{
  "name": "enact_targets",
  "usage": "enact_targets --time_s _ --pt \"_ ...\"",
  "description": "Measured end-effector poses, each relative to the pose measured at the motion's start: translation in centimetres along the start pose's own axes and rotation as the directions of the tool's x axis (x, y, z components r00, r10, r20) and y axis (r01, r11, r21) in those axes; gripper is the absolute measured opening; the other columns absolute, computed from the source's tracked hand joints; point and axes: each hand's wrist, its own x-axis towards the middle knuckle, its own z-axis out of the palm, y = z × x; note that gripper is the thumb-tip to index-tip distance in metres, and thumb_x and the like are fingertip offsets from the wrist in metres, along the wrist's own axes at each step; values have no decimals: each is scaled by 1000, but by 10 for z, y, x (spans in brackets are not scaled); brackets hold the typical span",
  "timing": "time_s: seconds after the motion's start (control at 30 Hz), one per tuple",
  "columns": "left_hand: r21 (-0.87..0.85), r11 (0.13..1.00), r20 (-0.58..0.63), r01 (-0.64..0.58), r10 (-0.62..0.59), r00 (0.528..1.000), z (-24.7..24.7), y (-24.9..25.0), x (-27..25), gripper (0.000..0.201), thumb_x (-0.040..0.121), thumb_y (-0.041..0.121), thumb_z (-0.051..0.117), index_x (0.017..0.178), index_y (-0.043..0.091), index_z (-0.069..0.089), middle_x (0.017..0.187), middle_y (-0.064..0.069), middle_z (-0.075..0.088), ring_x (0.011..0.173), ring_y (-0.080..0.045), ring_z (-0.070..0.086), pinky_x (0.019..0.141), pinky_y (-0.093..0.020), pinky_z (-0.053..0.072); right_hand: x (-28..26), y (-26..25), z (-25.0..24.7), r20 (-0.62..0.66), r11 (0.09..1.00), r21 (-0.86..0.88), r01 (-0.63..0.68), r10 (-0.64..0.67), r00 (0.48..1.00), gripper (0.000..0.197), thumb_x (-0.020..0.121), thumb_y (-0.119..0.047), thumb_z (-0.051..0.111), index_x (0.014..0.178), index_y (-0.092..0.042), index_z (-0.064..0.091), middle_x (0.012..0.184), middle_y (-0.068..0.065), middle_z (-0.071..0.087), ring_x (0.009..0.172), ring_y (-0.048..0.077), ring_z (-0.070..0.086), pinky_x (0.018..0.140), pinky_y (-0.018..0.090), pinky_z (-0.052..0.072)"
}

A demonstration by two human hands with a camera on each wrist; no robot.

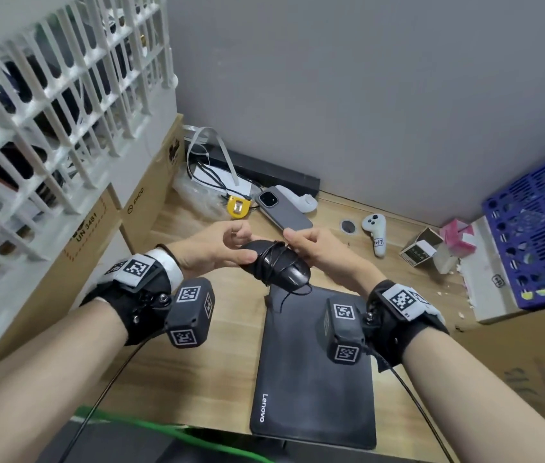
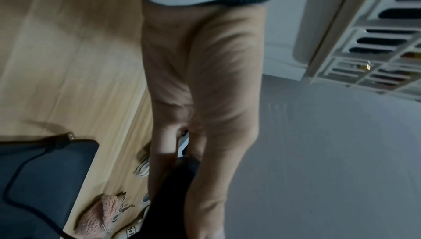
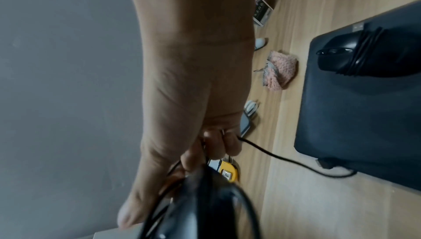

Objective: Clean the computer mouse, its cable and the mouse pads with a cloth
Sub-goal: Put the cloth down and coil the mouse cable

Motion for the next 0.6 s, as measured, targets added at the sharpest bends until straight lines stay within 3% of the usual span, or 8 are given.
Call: enact_targets --time_s 0.1,0.2,0.3,0.37,0.47,0.53,0.6 --pt "-192 978 -24 -82 79 997 0 -8 -1 73 48 30 95 74 18 28 64 11 54 61 -4 59 60 -19 53 3 5 7 -73 999 41 -23 26 997 42 99 -43 46 83 -9 65 75 19 57 62 19 49 61 21 39" --pt "-294 932 -146 -212 175 974 4 -7 6 70 48 30 95 74 18 31 70 7 62 71 -8 65 68 -22 56 4 13 18 -96 982 177 -72 90 991 28 99 -27 39 74 -18 48 64 4 32 54 11 25 54 24 25" --pt "-310 899 -317 -309 209 925 6 -6 15 64 48 24 93 73 18 36 74 5 65 78 -9 68 69 -21 56 3 24 29 -50 988 33 -150 151 987 37 103 -34 31 74 -17 46 58 -5 26 50 10 22 49 23 22" --pt "-201 938 -371 -282 194 908 7 -8 22 53 57 14 87 73 18 37 83 3 68 84 -11 68 71 -20 56 -2 20 34 55 982 -91 -167 172 983 35 103 -30 31 84 -13 55 56 -5 30 48 10 25 48 22 24" --pt "139 979 -426 -150 196 883 7 -17 31 45 71 -5 77 74 18 38 107 -6 69 98 -18 65 78 -25 54 -5 7 27 98 951 -258 -173 204 974 38 104 -32 33 91 -13 63 56 -4 36 46 8 32 45 19 29" --pt "287 956 -427 -66 190 884 3 -22 35 46 70 -6 78 74 18 40 107 -2 70 101 -20 63 81 -28 53 -6 -1 16 44 918 -365 -154 182 982 44 103 -38 34 84 -14 66 53 -4 34 45 7 32 45 20 32" --pt "399 917 -387 18 151 910 2 -24 34 46 68 -7 80 75 18 41 96 2 69 93 -20 62 72 -23 52 -9 -4 0 -87 910 -379 -165 142 986 49 102 -41 35 72 -14 63 50 -5 30 39 7 28 41 19 28"
